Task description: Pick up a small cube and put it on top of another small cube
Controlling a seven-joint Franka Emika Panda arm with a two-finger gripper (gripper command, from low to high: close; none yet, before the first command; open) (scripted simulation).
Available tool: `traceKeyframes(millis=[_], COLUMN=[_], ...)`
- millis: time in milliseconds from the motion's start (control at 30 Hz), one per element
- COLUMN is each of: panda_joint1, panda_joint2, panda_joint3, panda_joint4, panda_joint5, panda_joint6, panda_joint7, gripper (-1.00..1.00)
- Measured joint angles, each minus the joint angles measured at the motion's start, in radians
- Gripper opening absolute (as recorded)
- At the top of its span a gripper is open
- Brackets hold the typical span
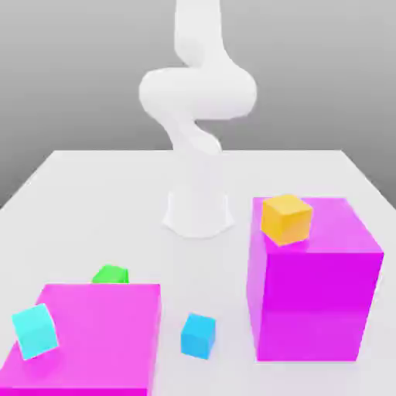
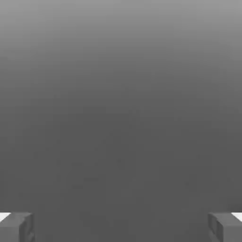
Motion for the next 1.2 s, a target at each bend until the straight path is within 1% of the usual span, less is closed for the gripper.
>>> traceKeyframes(millis=[233, 467, 533, 567, 600, 667, 733, 833, 867, 1100, 1133, 1200], panda_joint1=[-0.097, -0.201, -0.232, -0.241, -0.244, -0.262, -0.338, -0.47, -0.489, -0.496, -0.479, -0.442], panda_joint2=[0.203, 0.423, 0.504, 0.564, 0.643, 0.752, 0.834, 0.944, 0.966, 0.964, 0.939, 0.876], panda_joint3=[-0.084, -0.197, -0.238, -0.259, -0.271, -0.241, -0.141, -0.003, 0.015, 0.02, 0.002, -0.047], panda_joint4=[-0.221, -0.458, -0.534, -0.562, -0.581, -0.587, -0.578, -0.56, -0.556, -0.557, -0.561, -0.573], panda_joint5=[-0.067, -0.115, -0.119, -0.105, -0.057, 0.063, 0.164, 0.202, 0.197, 0.19, 0.188, 0.14], panda_joint6=[0.177, 0.366, 0.433, 0.479, 0.538, 0.622, 0.686, 0.778, 0.796, 0.794, 0.774, 0.722], panda_joint7=[-0.035, -0.091, -0.119, -0.144, -0.191, -0.285, -0.36, -0.391, -0.388, -0.382, -0.38, -0.343], gripper=[0.0, 0.0, 0.0, 0.0, 0.0, 0.0, 0.0, 0.0, -1.0, -1.0, -1.0, -1.0])
